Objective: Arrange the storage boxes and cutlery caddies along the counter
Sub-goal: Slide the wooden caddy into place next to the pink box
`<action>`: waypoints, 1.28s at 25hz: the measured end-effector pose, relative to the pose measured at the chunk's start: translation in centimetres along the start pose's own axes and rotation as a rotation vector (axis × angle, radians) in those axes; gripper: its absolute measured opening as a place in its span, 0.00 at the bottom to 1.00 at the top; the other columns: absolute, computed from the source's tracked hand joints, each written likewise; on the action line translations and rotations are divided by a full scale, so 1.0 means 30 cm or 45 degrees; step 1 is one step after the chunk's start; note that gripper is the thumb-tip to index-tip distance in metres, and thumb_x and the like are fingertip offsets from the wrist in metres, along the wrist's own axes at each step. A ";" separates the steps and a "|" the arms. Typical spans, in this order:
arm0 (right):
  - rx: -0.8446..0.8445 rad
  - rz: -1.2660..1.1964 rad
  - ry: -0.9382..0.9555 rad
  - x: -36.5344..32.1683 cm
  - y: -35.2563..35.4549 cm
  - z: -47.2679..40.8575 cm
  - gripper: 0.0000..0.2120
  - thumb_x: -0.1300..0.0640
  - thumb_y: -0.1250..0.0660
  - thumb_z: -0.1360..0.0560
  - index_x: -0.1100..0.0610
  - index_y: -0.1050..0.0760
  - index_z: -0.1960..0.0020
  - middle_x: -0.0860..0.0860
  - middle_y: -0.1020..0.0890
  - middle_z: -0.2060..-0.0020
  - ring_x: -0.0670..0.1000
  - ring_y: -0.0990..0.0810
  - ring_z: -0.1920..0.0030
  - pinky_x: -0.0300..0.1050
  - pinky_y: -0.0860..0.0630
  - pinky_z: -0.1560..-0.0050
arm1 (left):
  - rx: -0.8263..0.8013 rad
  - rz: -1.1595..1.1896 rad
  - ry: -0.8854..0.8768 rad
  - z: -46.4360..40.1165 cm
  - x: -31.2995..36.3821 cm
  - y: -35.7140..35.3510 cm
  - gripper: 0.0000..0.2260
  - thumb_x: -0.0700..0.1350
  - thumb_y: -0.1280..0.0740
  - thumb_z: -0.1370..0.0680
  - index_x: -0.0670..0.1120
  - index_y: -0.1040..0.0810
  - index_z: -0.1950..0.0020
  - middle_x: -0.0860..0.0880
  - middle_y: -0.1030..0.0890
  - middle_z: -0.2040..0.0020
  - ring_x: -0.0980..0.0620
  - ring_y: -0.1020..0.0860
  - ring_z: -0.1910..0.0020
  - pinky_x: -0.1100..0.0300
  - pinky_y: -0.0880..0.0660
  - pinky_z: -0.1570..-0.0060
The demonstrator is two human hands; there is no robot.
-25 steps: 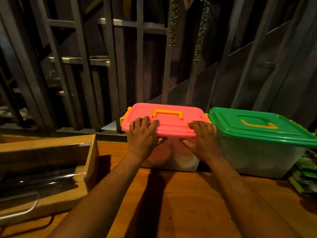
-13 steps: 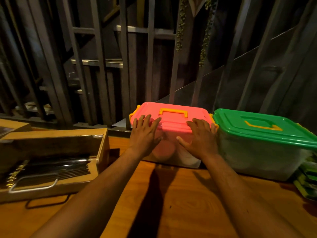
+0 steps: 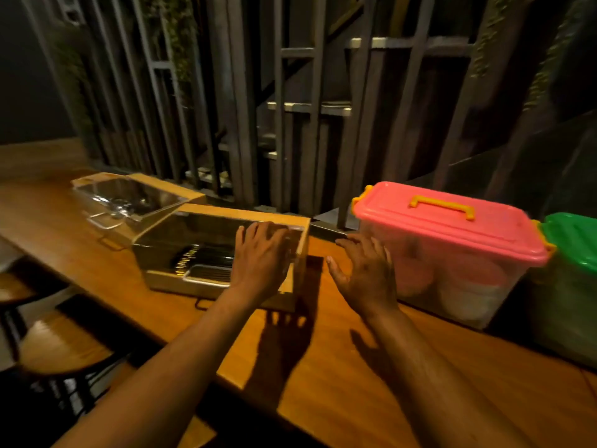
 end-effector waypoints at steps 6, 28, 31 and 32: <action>-0.140 -0.107 -0.025 -0.251 -0.181 -0.022 0.26 0.37 0.34 0.27 0.48 0.26 0.33 0.50 0.25 0.34 0.52 0.29 0.33 0.47 0.26 0.42 | -0.046 -0.101 0.259 0.044 -0.393 0.043 0.20 0.58 0.38 0.21 0.53 0.27 0.31 0.44 0.28 0.31 0.43 0.35 0.28 0.40 0.43 0.26; 0.032 0.113 -0.291 -0.240 -0.310 0.115 0.32 0.41 0.30 0.27 0.50 0.32 0.27 0.54 0.31 0.27 0.58 0.31 0.28 0.56 0.24 0.37 | -0.286 -0.064 0.416 0.041 -0.640 -0.095 0.43 0.74 0.56 0.25 0.49 0.48 0.19 0.35 0.49 0.20 0.26 0.55 0.24 0.35 0.47 0.26; 0.036 0.145 -0.332 -0.187 -0.287 0.100 0.32 0.41 0.29 0.28 0.50 0.31 0.27 0.54 0.30 0.28 0.59 0.29 0.30 0.55 0.24 0.40 | -0.278 -0.032 0.381 -0.010 -0.587 -0.137 0.43 0.75 0.56 0.26 0.49 0.47 0.19 0.35 0.48 0.20 0.26 0.55 0.23 0.36 0.47 0.26; 0.031 0.146 -0.335 -0.181 -0.287 0.091 0.32 0.41 0.29 0.28 0.50 0.31 0.28 0.54 0.29 0.28 0.59 0.29 0.31 0.55 0.24 0.40 | -0.270 -0.020 0.391 -0.017 -0.582 -0.149 0.44 0.75 0.57 0.27 0.48 0.47 0.19 0.35 0.48 0.20 0.26 0.55 0.23 0.35 0.46 0.26</action>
Point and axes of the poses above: each hand's wrist, its own z-axis away from the middle knuckle, its own y-axis out of the back of the hand, x = y × z, the point moved 5 cm from there along -z, towards the middle knuckle
